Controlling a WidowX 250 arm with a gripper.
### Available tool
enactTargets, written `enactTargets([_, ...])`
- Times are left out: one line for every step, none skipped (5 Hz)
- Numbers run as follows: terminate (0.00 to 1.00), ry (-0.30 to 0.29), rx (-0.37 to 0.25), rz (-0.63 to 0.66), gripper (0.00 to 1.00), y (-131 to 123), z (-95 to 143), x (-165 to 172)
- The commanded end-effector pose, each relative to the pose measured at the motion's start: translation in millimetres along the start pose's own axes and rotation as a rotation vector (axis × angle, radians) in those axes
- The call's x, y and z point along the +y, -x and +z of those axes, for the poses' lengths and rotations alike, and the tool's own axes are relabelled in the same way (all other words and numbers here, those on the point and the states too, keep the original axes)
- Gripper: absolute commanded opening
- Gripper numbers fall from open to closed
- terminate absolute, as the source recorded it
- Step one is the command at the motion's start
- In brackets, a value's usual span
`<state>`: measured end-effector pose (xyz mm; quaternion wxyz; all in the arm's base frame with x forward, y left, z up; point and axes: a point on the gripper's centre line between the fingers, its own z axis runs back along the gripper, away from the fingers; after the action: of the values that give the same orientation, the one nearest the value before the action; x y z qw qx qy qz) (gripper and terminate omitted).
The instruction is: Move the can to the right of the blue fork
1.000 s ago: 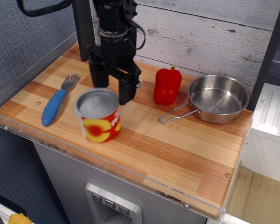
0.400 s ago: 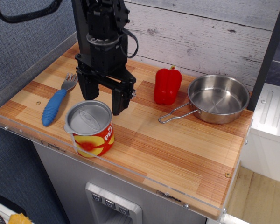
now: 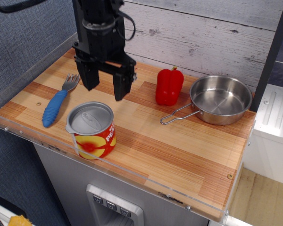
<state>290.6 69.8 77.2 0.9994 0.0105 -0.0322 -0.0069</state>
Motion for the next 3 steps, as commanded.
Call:
enactTargets([0.00,-0.037,-0.111,-0.164,1.00,-42,22,-22])
enactTargets([0.00,0.008,-0.133,-0.278,1.00,-54,38,-57])
enactTargets([0.00,0.044,-0.139,-0.294,1.00,-60,51,-87])
